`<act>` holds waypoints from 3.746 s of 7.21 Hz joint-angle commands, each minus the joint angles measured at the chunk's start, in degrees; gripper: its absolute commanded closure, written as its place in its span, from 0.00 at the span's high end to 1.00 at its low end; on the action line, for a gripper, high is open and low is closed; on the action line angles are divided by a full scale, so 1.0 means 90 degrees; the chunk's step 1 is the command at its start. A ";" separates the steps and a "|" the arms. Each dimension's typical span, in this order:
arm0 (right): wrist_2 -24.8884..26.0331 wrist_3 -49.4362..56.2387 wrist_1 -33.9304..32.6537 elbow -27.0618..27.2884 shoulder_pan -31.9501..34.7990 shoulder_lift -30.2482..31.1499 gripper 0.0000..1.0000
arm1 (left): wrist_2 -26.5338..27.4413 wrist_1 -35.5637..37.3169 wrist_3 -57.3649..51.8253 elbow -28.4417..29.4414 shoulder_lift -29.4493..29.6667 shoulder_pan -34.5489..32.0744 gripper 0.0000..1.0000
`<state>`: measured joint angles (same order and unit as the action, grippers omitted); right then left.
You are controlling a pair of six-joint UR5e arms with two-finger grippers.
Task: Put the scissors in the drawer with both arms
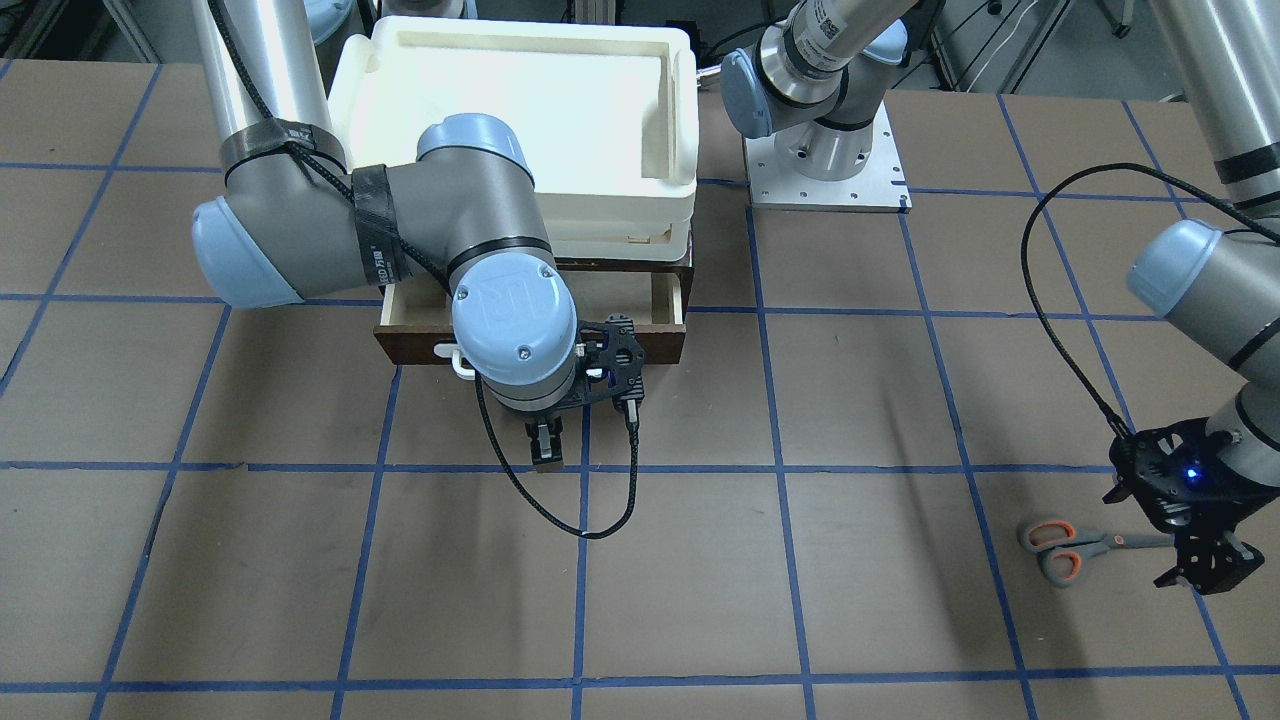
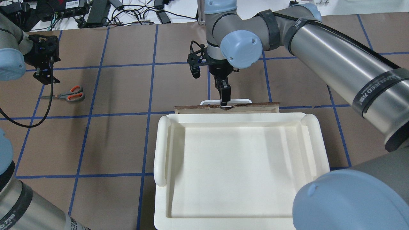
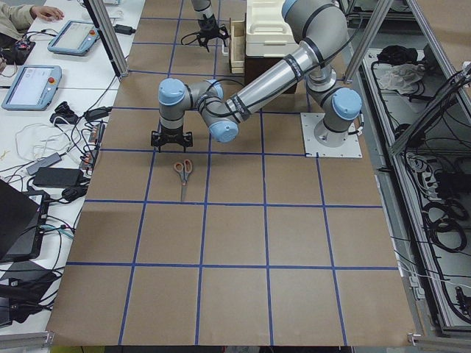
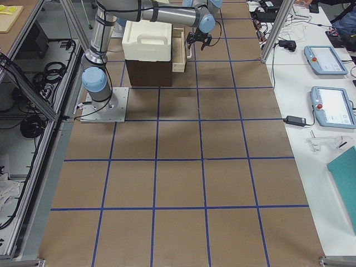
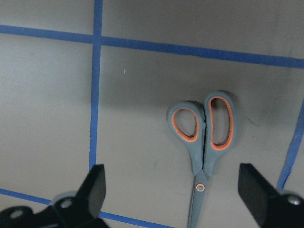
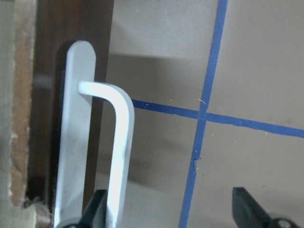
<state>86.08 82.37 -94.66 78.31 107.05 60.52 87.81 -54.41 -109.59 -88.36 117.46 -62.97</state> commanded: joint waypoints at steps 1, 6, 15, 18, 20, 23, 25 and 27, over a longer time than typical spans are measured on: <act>0.0034 0.0154 -0.0068 -0.0146 -0.0097 -0.0152 0.89 | -0.0011 -0.0009 -0.0021 0.0023 0.0015 0.0004 1.00; 0.0279 0.0398 -0.0166 -0.0692 -0.0107 -0.0562 0.89 | -0.0010 0.0020 -0.0743 -0.0046 0.0336 0.0538 1.00; 0.0221 0.0496 -0.0605 -0.1035 -0.0273 -0.0797 0.89 | -0.0274 0.0343 -0.1242 -0.0065 0.1070 0.0649 0.93; 0.0210 0.0525 -0.0684 -0.1025 -0.0273 -0.0807 0.89 | -0.0421 0.0343 -0.1242 -0.0065 0.1167 0.0649 0.88; 0.0056 0.0516 -0.0703 -0.1054 -0.0273 -0.0797 0.89 | -0.0489 0.0333 -0.1261 -0.0065 0.1167 0.0668 0.81; 0.0073 0.0555 -0.0694 -0.1054 -0.0273 -0.0768 0.90 | -0.0479 0.0323 -0.1281 -0.0065 0.1167 0.0688 0.61; 0.0219 0.0487 -0.0664 -0.1054 -0.0302 -0.0477 0.91 | -0.0470 0.0255 -0.1291 -0.0055 0.1167 0.0698 0.47; 0.0289 0.0302 -0.0402 -0.0928 -0.0447 -0.0086 0.91 | -0.0470 0.0245 -0.1291 -0.0055 0.1167 0.0698 0.38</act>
<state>88.30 86.29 -99.84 69.40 104.04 57.44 83.58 -52.06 -121.20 -88.87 127.92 -56.71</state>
